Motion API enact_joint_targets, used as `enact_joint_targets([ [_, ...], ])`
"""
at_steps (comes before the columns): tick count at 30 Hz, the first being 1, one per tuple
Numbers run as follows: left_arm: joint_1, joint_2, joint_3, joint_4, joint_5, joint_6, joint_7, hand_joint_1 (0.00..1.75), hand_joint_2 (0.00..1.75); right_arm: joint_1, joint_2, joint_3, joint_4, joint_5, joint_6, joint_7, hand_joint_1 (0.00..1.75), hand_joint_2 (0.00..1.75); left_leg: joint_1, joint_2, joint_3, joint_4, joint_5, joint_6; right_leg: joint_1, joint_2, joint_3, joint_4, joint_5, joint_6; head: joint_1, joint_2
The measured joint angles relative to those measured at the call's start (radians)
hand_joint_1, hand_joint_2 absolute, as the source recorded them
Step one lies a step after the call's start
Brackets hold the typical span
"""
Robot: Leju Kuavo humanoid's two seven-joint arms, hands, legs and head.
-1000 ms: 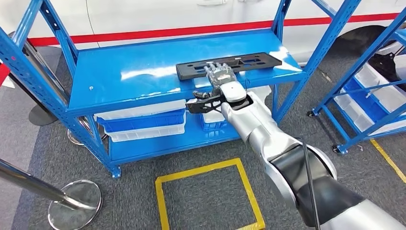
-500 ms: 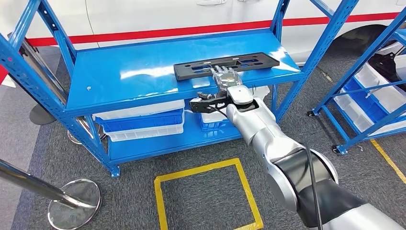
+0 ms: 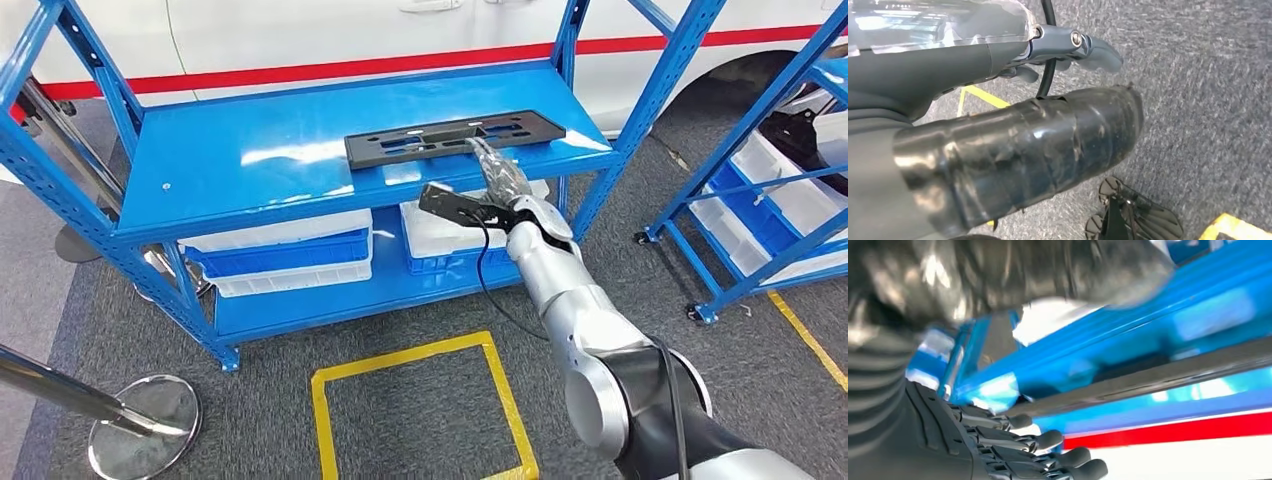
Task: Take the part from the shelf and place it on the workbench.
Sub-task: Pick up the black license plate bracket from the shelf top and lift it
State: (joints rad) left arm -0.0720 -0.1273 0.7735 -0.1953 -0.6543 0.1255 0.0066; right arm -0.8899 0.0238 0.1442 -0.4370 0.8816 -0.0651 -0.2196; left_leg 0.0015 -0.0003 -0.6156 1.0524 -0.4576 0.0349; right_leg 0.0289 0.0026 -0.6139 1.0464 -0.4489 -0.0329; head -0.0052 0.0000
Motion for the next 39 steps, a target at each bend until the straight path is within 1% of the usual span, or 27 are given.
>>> enact_joint_targets([
  [2,0.001,-0.002,0.006,0.000,-0.003,0.000,0.000,0.00,0.00,0.007,-0.002,-0.036,-0.012,-0.005,0.000,0.001,0.00,1.75,0.004,0.002,0.004,-0.011,0.007,0.005,0.000,0.002,0.000,0.001,-0.002,0.008,0.000,0.000],
  [4,0.000,-0.004,0.008,0.000,-0.005,0.000,-0.001,0.00,0.00,0.009,-0.006,-0.064,-0.021,-0.006,-0.001,0.000,0.00,1.75,0.012,0.006,0.010,-0.026,0.015,0.012,-0.003,0.003,-0.018,0.045,-0.035,0.021,0.002,0.000],
  [6,-0.001,-0.004,0.009,-0.001,-0.005,0.000,-0.001,0.00,0.00,0.012,-0.008,-0.083,-0.024,-0.007,-0.001,0.000,0.00,1.75,0.016,0.008,0.012,-0.032,0.018,0.014,-0.018,0.003,-0.071,0.160,-0.098,0.039,0.004,0.000],
  [7,-0.001,-0.004,0.009,-0.001,-0.005,0.000,-0.001,0.00,0.00,0.017,-0.008,-0.090,-0.024,-0.007,-0.001,0.000,0.00,1.75,0.017,0.008,0.012,-0.032,0.018,0.014,-0.027,0.002,-0.100,0.219,-0.121,0.047,0.004,0.000],
  [8,-0.001,-0.004,0.009,-0.001,-0.005,0.000,-0.001,0.00,0.00,0.022,-0.009,-0.095,-0.024,-0.007,0.000,0.000,0.00,1.75,0.019,0.008,0.012,-0.032,0.018,0.012,-0.036,0.001,-0.118,0.256,-0.128,0.055,0.004,0.000],
  [9,0.000,-0.004,0.010,-0.001,-0.005,0.000,-0.001,0.00,0.00,0.027,-0.009,-0.098,-0.025,-0.007,-0.001,0.001,0.00,1.75,0.021,0.008,0.012,-0.031,0.017,0.010,-0.043,0.001,-0.119,0.255,-0.116,0.060,0.004,0.000],
  [10,0.000,-0.005,0.010,-0.001,-0.005,0.000,-0.001,0.00,0.00,0.029,-0.009,-0.101,-0.026,-0.007,-0.002,0.002,0.00,1.75,0.024,0.008,0.013,-0.031,0.016,0.006,-0.049,-0.001,-0.099,0.214,-0.085,0.065,0.004,0.000],
  [11,0.000,-0.005,0.010,-0.001,-0.005,0.000,-0.001,0.00,0.00,0.029,-0.010,-0.103,-0.029,-0.004,-0.004,0.006,0.00,1.75,0.026,0.007,0.015,-0.030,0.015,0.002,-0.053,-0.002,-0.064,0.142,-0.045,0.069,0.004,0.000],
  [13,-0.002,-0.006,0.010,-0.001,-0.008,0.000,-0.001,0.00,0.00,0.027,-0.010,-0.106,-0.034,0.011,-0.009,0.018,0.00,1.75,0.029,0.007,0.017,-0.031,0.014,-0.012,-0.052,-0.002,-0.001,0.015,0.003,0.068,0.005,0.000],
  [14,-0.002,-0.006,0.011,-0.001,-0.011,0.000,-0.001,0.00,0.00,0.027,-0.010,-0.108,-0.035,0.022,-0.009,0.025,0.00,1.75,0.029,0.007,0.017,-0.031,0.014,-0.019,-0.048,-0.001,0.014,-0.017,0.010,0.064,0.005,0.000],
  [16,-0.002,-0.006,0.014,-0.001,-0.017,0.000,0.001,0.00,0.00,0.027,-0.011,-0.110,-0.036,0.041,-0.009,0.035,0.00,1.75,0.029,0.007,0.018,-0.036,0.017,-0.034,-0.041,0.001,0.014,-0.025,0.008,0.052,0.005,0.000],
  [18,-0.003,-0.006,0.016,-0.001,-0.021,0.000,0.004,0.00,0.00,0.028,-0.011,-0.111,-0.038,0.056,-0.008,0.037,0.00,1.75,0.030,0.007,0.016,-0.033,0.010,-0.045,-0.045,0.000,0.018,-0.033,0.012,0.037,0.004,0.000],
  [20,-0.003,-0.005,0.017,-0.001,-0.024,0.000,0.004,0.00,0.00,0.027,-0.011,-0.111,-0.040,0.065,-0.008,0.037,0.00,1.75,0.030,0.007,0.012,-0.023,0.000,-0.048,-0.048,-0.001,0.023,-0.042,0.017,0.028,0.004,0.000],
  [21,-0.003,-0.005,0.017,-0.001,-0.024,0.000,0.004,0.00,0.00,0.027,-0.011,-0.111,-0.040,0.066,-0.008,0.037,0.00,1.75,0.030,0.007,0.011,-0.020,-0.003,-0.048,-0.047,-0.002,0.023,-0.042,0.018,0.027,0.004,0.000],
  [22,-0.003,-0.005,0.018,-0.001,-0.025,-0.001,0.004,0.00,0.00,0.026,-0.011,-0.111,-0.040,0.069,-0.008,0.037,0.00,1.75,0.029,0.007,0.001,0.003,-0.017,-0.047,-0.047,-0.002,0.023,-0.043,0.017,0.024,0.004,0.000],
  [24,-0.002,-0.005,0.023,-0.001,-0.027,-0.003,0.004,0.00,0.00,0.026,-0.009,-0.111,-0.040,0.083,-0.009,0.037,0.00,1.75,0.028,0.006,-0.069,0.153,-0.080,-0.043,-0.038,-0.001,0.023,-0.041,0.015,0.012,0.004,0.000],
  [25,-0.002,-0.006,0.026,-0.001,-0.029,-0.005,0.003,0.00,0.00,0.027,-0.008,-0.111,-0.040,0.091,-0.010,0.037,0.00,1.75,0.026,0.006,-0.098,0.214,-0.100,-0.040,-0.032,0.000,0.022,-0.038,0.013,0.005,0.004,0.000],
  [26,-0.001,-0.006,0.030,-0.001,-0.030,-0.006,0.003,0.00,0.00,0.028,-0.007,-0.111,-0.040,0.098,-0.010,0.037,0.00,1.75,0.025,0.006,-0.107,0.233,-0.095,-0.037,-0.027,0.002,0.022,-0.033,0.009,0.002,0.004,0.000],
  [28,-0.002,-0.005,0.033,-0.001,-0.031,-0.007,0.002,0.00,0.00,0.028,-0.006,-0.111,-0.040,0.102,-0.009,0.037,0.00,1.75,0.020,0.005,-0.048,0.109,-0.029,-0.024,-0.024,0.004,0.023,-0.021,0.000,0.004,0.004,0.000],
  [29,-0.002,-0.005,0.033,-0.001,-0.031,-0.008,0.002,0.00,0.00,0.027,-0.006,-0.111,-0.040,0.104,-0.008,0.037,0.00,1.75,0.017,0.005,-0.021,0.051,-0.008,-0.018,-0.021,0.004,0.020,-0.012,-0.005,0.007,0.004,0.000],
  [30,-0.002,-0.005,0.034,-0.001,-0.032,-0.008,0.002,0.00,0.00,0.026,-0.006,-0.111,-0.040,0.106,-0.008,0.037,0.00,1.75,0.015,0.004,-0.003,0.013,0.001,-0.014,-0.020,0.004,0.017,-0.006,-0.009,0.011,0.004,0.000],
  [33,-0.003,-0.006,0.034,-0.001,-0.036,-0.008,0.003,0.00,0.00,0.027,-0.006,-0.111,-0.040,0.118,-0.007,0.033,0.00,1.75,0.013,0.003,0.005,-0.007,0.002,-0.008,-0.020,0.005,0.010,-0.002,-0.010,0.024,0.004,0.000],
  [35,-0.004,-0.008,0.035,-0.001,-0.038,-0.008,0.003,0.00,0.00,0.026,-0.005,-0.111,-0.040,0.123,-0.008,0.031,0.00,1.75,0.017,0.005,0.011,-0.020,0.009,0.000,-0.023,0.004,0.003,0.018,-0.028,0.036,0.005,0.000],
  [36,-0.004,-0.009,0.035,-0.001,-0.039,-0.008,0.003,0.00,0.00,0.026,-0.005,-0.111,-0.040,0.125,-0.009,0.031,0.00,1.75,0.020,0.005,0.014,-0.025,0.011,0.004,-0.026,0.003,-0.014,0.055,-0.052,0.043,0.005,0.000],
  [37,-0.004,-0.009,0.036,-0.001,-0.040,-0.008,0.003,0.00,0.00,0.025,-0.005,-0.111,-0.039,0.126,-0.009,0.031,0.00,1.75,0.020,0.005,0.014,-0.027,0.012,0.006,-0.030,0.002,-0.040,0.112,-0.081,0.050,0.005,0.000],
  [38,-0.004,-0.009,0.037,-0.001,-0.041,-0.008,0.003,0.00,0.00,0.026,-0.005,-0.111,-0.039,0.126,-0.009,0.031,0.00,1.75,0.020,0.005,0.014,-0.027,0.013,0.006,-0.035,0.002,-0.073,0.177,-0.109,0.057,0.005,0.000],
  [39,-0.003,-0.009,0.038,-0.001,-0.041,-0.008,0.003,0.00,0.00,0.028,-0.005,-0.111,-0.038,0.127,-0.009,0.031,0.00,1.75,0.020,0.005,0.014,-0.027,0.012,0.006,-0.040,0.002,-0.103,0.233,-0.127,0.062,0.005,0.000],
])
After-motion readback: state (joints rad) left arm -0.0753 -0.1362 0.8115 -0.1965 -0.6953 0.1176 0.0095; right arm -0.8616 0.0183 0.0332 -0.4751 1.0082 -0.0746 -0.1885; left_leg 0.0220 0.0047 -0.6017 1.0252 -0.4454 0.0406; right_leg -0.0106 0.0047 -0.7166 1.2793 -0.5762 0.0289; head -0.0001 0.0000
